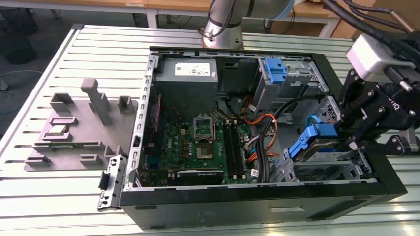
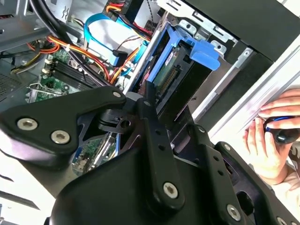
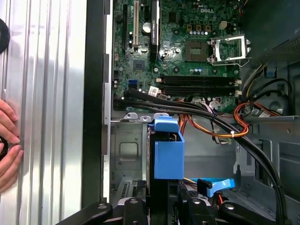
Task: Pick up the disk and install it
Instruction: 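Insert the disk into the insertion slot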
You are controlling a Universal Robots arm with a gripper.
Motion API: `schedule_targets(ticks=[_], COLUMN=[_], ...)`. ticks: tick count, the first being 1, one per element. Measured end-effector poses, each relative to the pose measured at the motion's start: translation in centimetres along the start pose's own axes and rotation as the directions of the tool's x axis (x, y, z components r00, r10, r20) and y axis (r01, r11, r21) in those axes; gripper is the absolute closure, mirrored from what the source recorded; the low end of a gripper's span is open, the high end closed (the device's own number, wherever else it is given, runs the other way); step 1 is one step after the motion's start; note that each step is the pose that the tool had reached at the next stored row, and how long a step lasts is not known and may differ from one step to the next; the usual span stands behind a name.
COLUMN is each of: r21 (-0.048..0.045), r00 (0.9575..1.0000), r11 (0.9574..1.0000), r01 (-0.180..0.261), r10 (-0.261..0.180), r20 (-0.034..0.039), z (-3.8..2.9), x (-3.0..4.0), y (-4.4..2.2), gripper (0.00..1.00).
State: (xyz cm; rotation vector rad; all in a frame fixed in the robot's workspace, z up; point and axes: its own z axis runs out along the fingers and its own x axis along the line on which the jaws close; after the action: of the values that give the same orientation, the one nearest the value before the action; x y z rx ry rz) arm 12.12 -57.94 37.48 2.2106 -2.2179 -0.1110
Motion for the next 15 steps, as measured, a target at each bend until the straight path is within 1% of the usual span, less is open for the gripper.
schedule_targets(ticks=[4,11,12,14,15], r21=[0.0000,0.0000,0.0000,0.0000,0.0000], r00=[1.0000,1.0000,1.0000,1.0000,1.0000], r11=[1.0000,1.0000,1.0000,1.0000,1.0000], r01=[0.000,0.000,0.000,0.000,0.000], r10=[0.000,0.000,0.000,0.000,0.000], r20=[-0.0001,0.0001,0.0002,0.0001,0.0001], z=[0.65,0.70,0.70,0.70,0.70], x=[0.03,0.03,0.03,0.03,0.03], y=[-0.04,-0.04,-0.04,-0.04,-0.04], gripper=[0.65,0.64,0.58,0.58,0.52])
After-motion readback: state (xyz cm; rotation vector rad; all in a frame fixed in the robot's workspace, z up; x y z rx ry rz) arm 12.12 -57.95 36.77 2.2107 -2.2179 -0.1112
